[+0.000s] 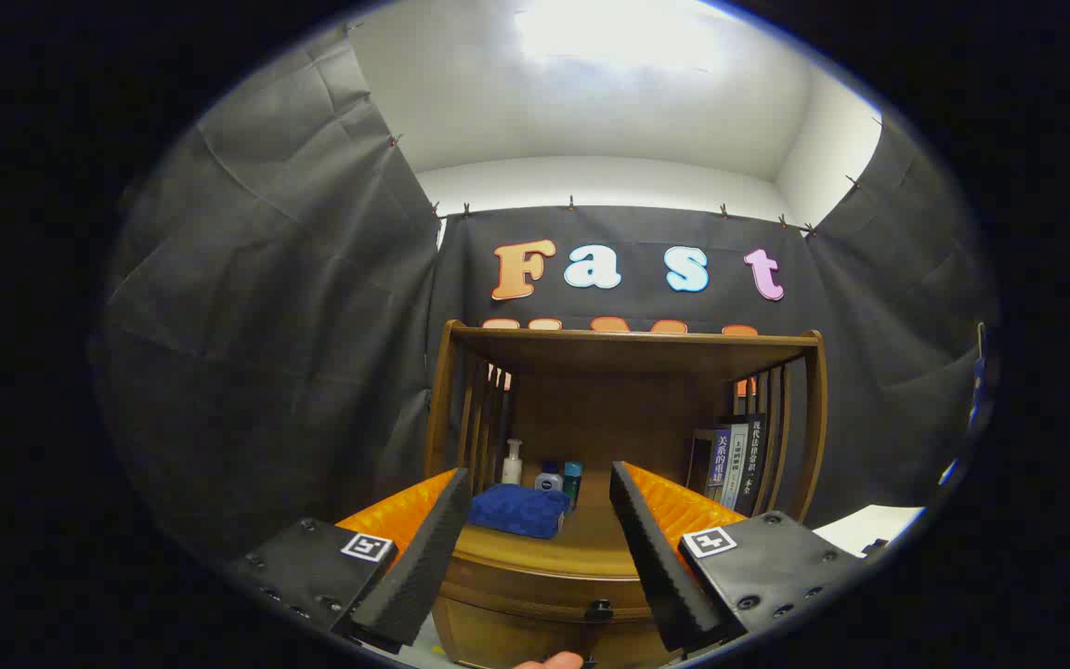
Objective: Pull open the drawer, take out the items inside it, and place them on the countertop above the cabinet.
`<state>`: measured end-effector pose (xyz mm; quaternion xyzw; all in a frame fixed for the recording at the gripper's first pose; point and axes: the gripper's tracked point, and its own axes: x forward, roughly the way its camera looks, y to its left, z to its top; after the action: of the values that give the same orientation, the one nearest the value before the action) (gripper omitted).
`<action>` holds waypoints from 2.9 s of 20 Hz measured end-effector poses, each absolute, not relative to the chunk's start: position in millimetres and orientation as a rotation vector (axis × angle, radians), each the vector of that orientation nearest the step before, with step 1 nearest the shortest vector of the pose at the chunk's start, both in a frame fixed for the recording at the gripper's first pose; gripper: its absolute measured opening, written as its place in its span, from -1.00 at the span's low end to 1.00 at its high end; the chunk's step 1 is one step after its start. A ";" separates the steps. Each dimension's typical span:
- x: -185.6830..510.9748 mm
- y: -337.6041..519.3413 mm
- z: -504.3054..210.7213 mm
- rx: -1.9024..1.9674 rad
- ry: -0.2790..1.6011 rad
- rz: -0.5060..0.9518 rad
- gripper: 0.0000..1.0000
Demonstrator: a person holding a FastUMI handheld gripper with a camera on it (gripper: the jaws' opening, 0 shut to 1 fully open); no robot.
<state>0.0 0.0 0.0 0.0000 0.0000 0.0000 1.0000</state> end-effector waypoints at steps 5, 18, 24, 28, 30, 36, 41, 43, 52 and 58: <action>0.9 -0.7 2.3 -0.027 -0.002 -0.006 0.96; -5.9 -8.5 7.7 -0.057 -0.017 -0.030 0.96; -3.1 -8.3 5.2 -0.067 -0.024 -0.026 0.96; 10.1 -15.7 -13.5 -0.109 -0.023 -0.027 0.96; 14.0 -24.5 -29.9 -0.137 -0.018 -0.045 0.96; 30.8 -49.1 -95.8 -0.169 0.043 -0.069 0.96; 39.4 -80.4 -165.6 -0.159 0.102 -0.127 0.96; 37.3 -91.6 -195.9 -0.111 0.123 -0.149 0.96; 43.2 -121.6 -351.4 0.030 0.310 -0.216 0.93; 50.6 -105.8 -358.7 0.027 0.314 -0.194 0.81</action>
<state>50.6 -105.8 -358.7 0.0134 0.1561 -0.0967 0.9829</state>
